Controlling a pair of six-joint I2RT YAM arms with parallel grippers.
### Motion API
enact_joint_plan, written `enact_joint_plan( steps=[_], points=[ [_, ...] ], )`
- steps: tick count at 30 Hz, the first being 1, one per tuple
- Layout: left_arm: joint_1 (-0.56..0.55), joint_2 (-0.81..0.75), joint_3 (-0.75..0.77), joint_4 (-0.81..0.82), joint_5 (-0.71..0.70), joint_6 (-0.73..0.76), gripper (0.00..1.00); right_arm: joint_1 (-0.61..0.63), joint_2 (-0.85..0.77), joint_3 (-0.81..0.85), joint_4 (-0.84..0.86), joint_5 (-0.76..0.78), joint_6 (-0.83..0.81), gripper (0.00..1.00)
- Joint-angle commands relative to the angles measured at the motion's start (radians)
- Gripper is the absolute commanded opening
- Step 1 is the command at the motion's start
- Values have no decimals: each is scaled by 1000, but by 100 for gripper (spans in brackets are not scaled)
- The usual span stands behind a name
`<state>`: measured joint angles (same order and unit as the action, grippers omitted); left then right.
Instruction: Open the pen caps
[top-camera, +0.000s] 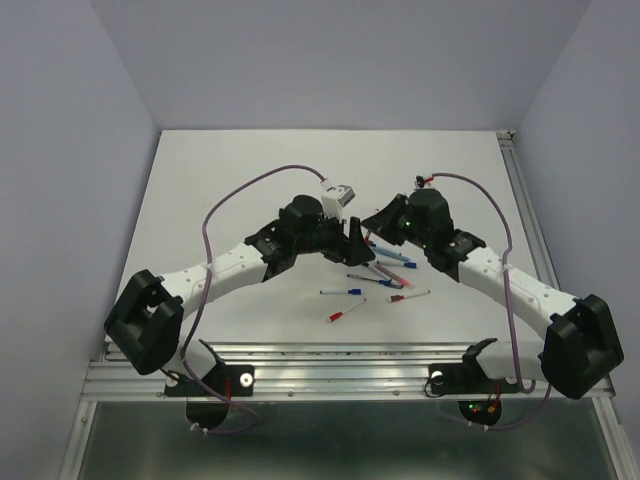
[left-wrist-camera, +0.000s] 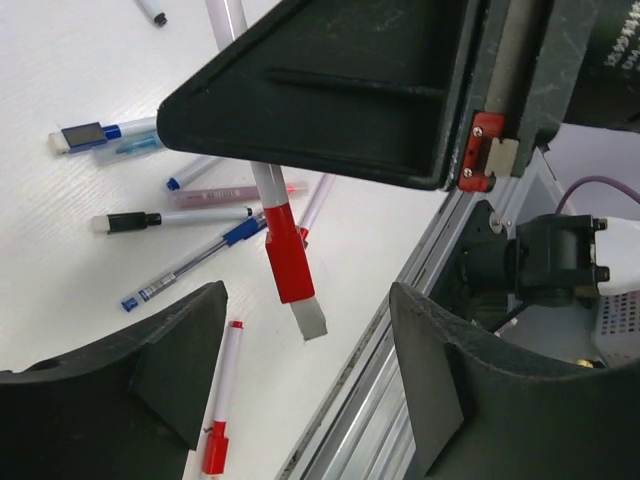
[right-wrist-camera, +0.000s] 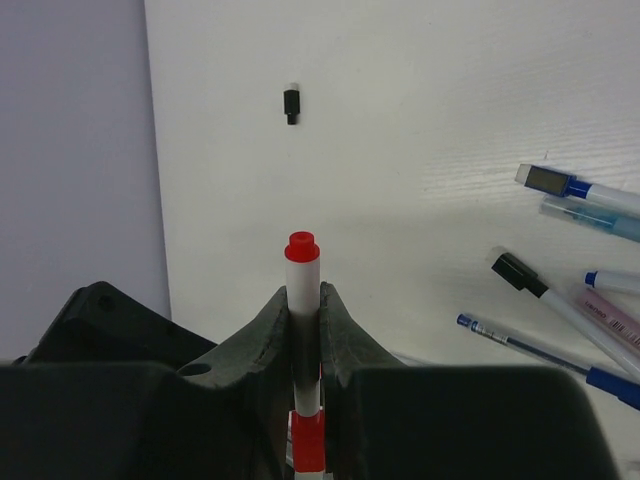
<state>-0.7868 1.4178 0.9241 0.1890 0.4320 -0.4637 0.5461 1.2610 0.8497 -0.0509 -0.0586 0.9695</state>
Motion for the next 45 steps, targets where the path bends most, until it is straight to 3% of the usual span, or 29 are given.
enact_joint_plan(
  steps=[1,6,9,12,14,17,18,21,24,27,33,38,43,45],
  points=[
    [-11,13,76,23,-19,22,74,25,-23,-15,79,-4,37,1],
    [-15,38,99,21,-22,14,61,38,-25,-17,79,-4,37,1],
    [-17,43,102,18,-35,7,42,43,-22,-17,77,-4,31,1],
    [-17,44,99,18,-42,0,0,46,-12,-8,62,23,14,1],
    [-23,41,91,18,-58,-9,0,48,-8,3,56,52,0,1],
    [-49,30,59,21,-78,-32,0,46,20,38,-4,205,-34,1],
    [-61,26,32,21,-85,-38,0,46,31,55,-19,327,-44,1],
    [-118,6,-43,21,-108,-67,0,34,121,173,-88,591,-75,1],
    [-158,-49,-149,23,-116,-107,0,-49,213,328,-138,680,-104,1],
    [-212,-140,-269,24,-134,-176,0,-147,319,434,-127,710,-127,1],
    [-293,-324,-419,40,-174,-306,0,-222,451,595,-190,754,-159,1],
    [-281,-395,-364,-129,-378,-265,0,-227,440,560,-152,637,-256,1],
    [-119,-304,-234,-235,-420,-170,0,-230,408,433,-92,534,-391,1],
    [12,-258,-185,-238,-401,-144,0,-232,403,379,-78,537,-406,1]
  ],
)
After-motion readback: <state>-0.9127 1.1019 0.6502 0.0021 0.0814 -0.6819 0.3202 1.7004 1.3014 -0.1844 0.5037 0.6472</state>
